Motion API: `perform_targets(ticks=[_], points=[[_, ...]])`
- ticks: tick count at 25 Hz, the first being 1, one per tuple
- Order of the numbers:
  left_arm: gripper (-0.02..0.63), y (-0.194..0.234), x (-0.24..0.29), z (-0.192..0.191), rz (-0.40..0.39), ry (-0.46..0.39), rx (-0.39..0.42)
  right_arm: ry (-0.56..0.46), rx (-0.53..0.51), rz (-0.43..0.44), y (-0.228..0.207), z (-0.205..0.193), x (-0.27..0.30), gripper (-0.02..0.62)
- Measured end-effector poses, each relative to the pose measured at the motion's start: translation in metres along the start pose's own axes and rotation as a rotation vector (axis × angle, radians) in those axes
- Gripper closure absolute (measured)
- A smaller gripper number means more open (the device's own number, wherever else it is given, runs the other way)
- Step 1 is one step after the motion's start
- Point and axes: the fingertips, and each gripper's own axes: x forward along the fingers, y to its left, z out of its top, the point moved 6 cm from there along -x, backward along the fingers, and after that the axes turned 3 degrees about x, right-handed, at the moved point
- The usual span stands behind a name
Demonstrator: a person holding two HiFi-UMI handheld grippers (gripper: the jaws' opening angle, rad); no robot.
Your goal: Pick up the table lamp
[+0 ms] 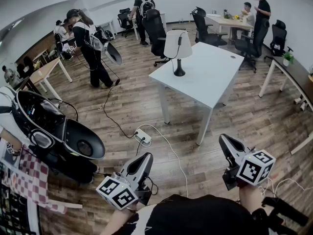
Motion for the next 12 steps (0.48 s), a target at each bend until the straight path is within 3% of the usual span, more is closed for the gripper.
perform_targets(ticks=[12], points=[[0.594,0.018,0.005,0.003,-0.003,0.004,-0.006,0.002,0.004,-0.006,-0.003,0.002,0.018,0.584]])
